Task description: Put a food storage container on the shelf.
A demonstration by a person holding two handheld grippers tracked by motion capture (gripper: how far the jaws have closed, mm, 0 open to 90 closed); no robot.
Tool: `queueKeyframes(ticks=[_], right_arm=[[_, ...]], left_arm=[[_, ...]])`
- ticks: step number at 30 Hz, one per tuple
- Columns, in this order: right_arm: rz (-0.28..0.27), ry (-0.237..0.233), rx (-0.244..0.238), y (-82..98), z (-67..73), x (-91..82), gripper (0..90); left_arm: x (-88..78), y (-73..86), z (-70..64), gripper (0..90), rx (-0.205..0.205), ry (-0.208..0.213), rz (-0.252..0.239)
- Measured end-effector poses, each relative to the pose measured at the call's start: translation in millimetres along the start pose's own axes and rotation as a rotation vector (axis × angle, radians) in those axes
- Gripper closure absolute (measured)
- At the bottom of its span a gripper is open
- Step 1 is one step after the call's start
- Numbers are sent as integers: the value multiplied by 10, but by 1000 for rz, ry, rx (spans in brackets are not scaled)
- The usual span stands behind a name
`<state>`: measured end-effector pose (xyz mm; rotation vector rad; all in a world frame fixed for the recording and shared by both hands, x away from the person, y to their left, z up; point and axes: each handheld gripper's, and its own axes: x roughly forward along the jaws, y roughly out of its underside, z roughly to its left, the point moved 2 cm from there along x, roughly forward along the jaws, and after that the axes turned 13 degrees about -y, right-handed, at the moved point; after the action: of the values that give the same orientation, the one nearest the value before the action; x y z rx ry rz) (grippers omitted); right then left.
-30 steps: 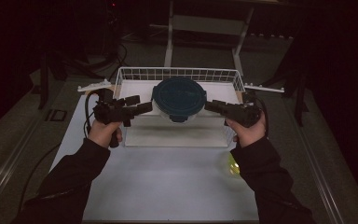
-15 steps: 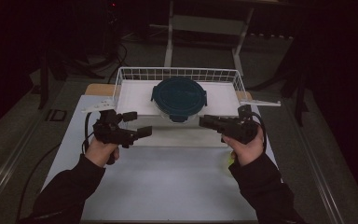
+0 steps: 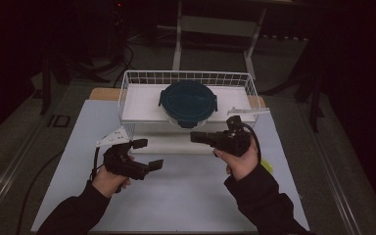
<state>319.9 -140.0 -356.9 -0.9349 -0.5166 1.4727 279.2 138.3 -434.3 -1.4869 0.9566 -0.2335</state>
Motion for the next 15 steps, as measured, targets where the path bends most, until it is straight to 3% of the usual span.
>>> queueKeyframes(ticks=[2,10,15], right_arm=[[3,-1,2,-9,-4,51,900],[-11,37,12,-87,-78,169,900],[-25,49,29,-114,-162,178,900]], left_arm=[[10,94,-27,0,37,-45,16],[61,383,-68,0,35,-55,15],[107,511,-87,0,66,-61,12]])
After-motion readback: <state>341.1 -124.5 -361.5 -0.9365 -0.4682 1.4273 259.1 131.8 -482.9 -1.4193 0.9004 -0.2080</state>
